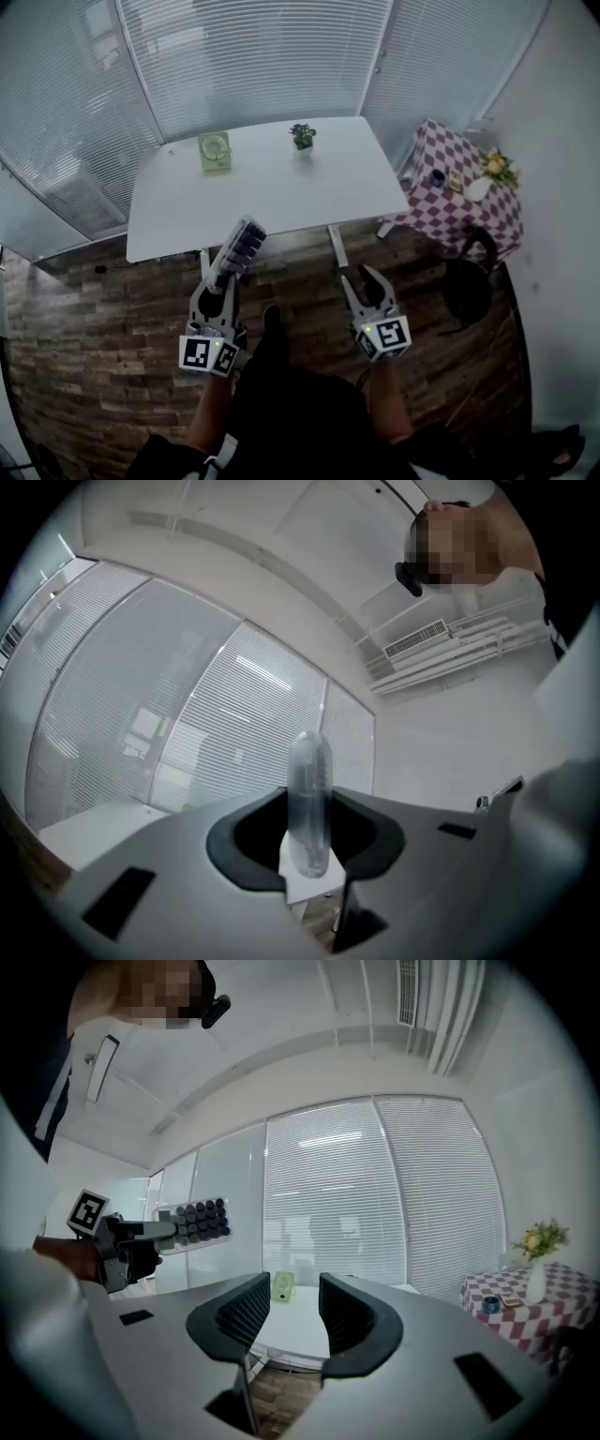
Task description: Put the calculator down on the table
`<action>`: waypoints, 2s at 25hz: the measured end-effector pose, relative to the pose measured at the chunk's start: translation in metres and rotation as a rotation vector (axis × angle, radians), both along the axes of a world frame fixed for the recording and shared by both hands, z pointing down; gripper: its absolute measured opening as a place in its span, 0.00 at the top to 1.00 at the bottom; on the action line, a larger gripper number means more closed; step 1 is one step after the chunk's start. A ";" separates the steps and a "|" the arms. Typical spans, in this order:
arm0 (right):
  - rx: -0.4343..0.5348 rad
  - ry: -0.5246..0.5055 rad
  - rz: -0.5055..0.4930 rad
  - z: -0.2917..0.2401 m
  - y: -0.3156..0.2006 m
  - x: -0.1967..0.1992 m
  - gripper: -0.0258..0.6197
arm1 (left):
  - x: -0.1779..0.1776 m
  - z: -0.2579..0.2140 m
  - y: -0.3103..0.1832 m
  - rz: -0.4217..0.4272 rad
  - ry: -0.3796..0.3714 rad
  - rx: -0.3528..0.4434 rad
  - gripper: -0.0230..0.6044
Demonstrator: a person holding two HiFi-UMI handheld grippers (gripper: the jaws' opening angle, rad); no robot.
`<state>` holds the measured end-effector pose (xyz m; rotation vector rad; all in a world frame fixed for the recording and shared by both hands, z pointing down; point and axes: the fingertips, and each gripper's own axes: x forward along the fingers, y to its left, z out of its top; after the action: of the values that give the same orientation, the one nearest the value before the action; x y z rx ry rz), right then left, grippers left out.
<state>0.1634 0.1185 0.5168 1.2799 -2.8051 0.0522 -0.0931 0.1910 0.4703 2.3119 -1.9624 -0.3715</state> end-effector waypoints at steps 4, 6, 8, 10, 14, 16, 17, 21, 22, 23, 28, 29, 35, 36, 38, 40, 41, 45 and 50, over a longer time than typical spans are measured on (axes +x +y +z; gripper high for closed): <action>-0.003 0.015 -0.008 0.007 -0.013 -0.008 0.72 | -0.006 0.008 -0.016 0.000 0.002 -0.012 0.81; -0.026 0.018 -0.005 0.008 -0.039 -0.018 0.72 | -0.017 0.007 -0.043 0.002 0.010 -0.027 0.80; -0.030 0.024 -0.006 0.004 -0.065 -0.030 0.72 | -0.028 0.007 -0.069 0.003 0.022 -0.040 0.80; -0.029 0.031 -0.004 0.003 -0.081 -0.036 0.72 | -0.035 0.012 -0.083 0.000 0.030 -0.050 0.81; -0.032 0.003 -0.003 -0.001 -0.112 -0.052 0.72 | -0.052 0.013 -0.113 0.003 0.022 -0.052 0.80; -0.028 0.005 0.002 -0.002 -0.126 -0.061 0.72 | -0.061 0.011 -0.127 0.007 0.021 -0.046 0.80; -0.024 0.010 0.003 -0.002 -0.132 -0.064 0.72 | -0.066 0.011 -0.134 0.009 0.024 -0.044 0.80; -0.029 0.012 -0.007 -0.007 -0.159 -0.085 0.74 | -0.085 0.011 -0.164 0.023 0.037 -0.053 0.80; -0.027 0.017 -0.007 -0.008 -0.165 -0.090 0.74 | -0.089 0.011 -0.171 0.027 0.035 -0.056 0.80; -0.026 0.018 -0.005 -0.008 -0.171 -0.094 0.74 | -0.093 0.011 -0.177 0.031 0.036 -0.057 0.80; -0.044 -0.002 0.020 -0.013 -0.208 -0.112 0.75 | -0.111 0.010 -0.217 0.051 0.047 -0.061 0.80; -0.048 -0.011 0.025 -0.016 -0.217 -0.116 0.75 | -0.114 0.010 -0.227 0.058 0.048 -0.063 0.80; -0.039 -0.066 0.042 -0.024 -0.229 -0.129 0.75 | -0.124 0.013 -0.251 0.088 0.037 -0.066 0.81; -0.037 -0.068 0.044 -0.025 -0.232 -0.129 0.75 | -0.124 0.013 -0.256 0.093 0.042 -0.068 0.80; -0.036 -0.070 0.048 -0.024 -0.239 -0.129 0.75 | -0.123 0.014 -0.264 0.102 0.044 -0.074 0.80; -0.037 -0.067 0.051 -0.019 -0.244 -0.128 0.75 | -0.122 0.016 -0.270 0.107 0.046 -0.082 0.80; -0.038 -0.067 0.053 -0.018 -0.247 -0.127 0.75 | -0.121 0.017 -0.272 0.109 0.045 -0.086 0.80; -0.051 -0.091 0.052 -0.017 -0.269 -0.125 0.75 | -0.114 0.017 -0.293 0.125 0.030 -0.089 0.80; -0.039 -0.080 0.050 -0.018 -0.305 -0.116 0.76 | -0.103 0.024 -0.325 0.137 0.026 -0.110 0.80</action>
<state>0.0472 -0.1860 0.4987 1.3686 -2.8225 0.1627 -0.1959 -0.1340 0.4946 2.3422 -1.7529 -0.2735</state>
